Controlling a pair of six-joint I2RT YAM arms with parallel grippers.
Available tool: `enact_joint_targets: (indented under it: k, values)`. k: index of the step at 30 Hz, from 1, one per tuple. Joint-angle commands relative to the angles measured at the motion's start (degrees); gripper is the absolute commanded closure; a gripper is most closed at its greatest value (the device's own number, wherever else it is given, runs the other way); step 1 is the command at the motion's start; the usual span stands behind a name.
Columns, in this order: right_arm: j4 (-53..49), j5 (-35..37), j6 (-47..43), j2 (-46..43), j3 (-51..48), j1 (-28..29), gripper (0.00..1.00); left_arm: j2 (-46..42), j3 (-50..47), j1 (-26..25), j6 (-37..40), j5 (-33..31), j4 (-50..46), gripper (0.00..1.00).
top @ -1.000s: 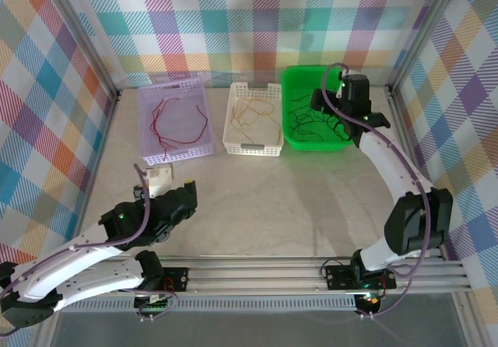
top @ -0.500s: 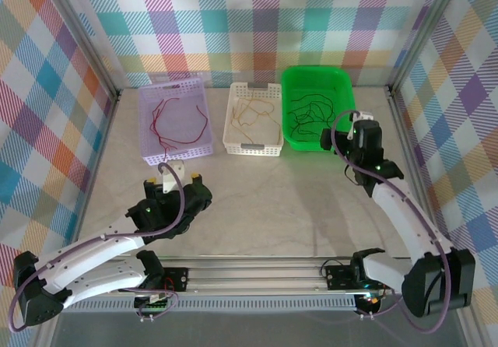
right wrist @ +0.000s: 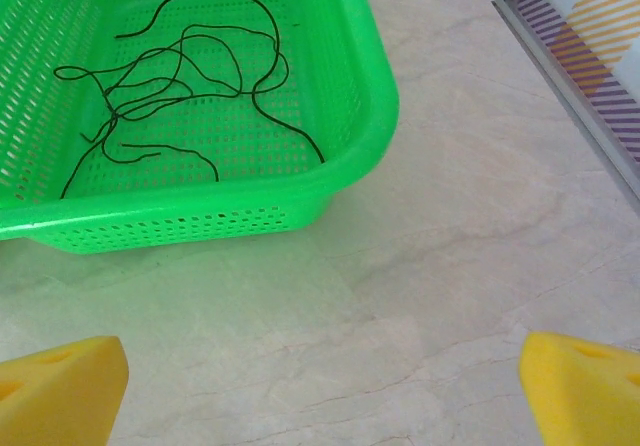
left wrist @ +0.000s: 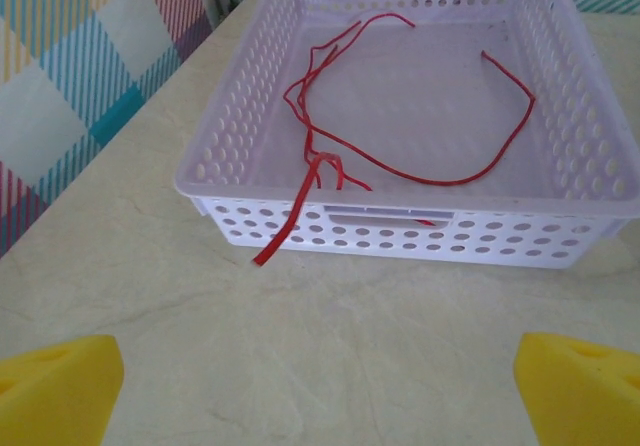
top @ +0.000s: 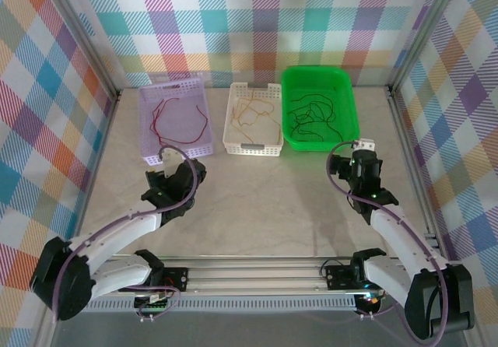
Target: Untangle the cables
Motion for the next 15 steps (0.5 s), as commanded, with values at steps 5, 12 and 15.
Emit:
enact_joint_targets:
  k: [5, 12, 15]
  values:
    - [22.03, -3.42, -1.42, 7.51, -5.29, -2.23, 0.0, 9.01, -0.11, 8.58, 9.33, 7.27, 18.47, 0.0]
    - [33.47, -5.02, -2.29, 21.06, -5.94, -2.93, 0.0, 10.77, -2.5, 18.41, 14.36, 20.27, 29.46, 0.0]
    - [28.88, -7.34, -3.24, 23.45, -2.5, -3.75, 0.0, 13.11, -3.8, 20.64, 18.63, 23.55, 34.84, 0.0]
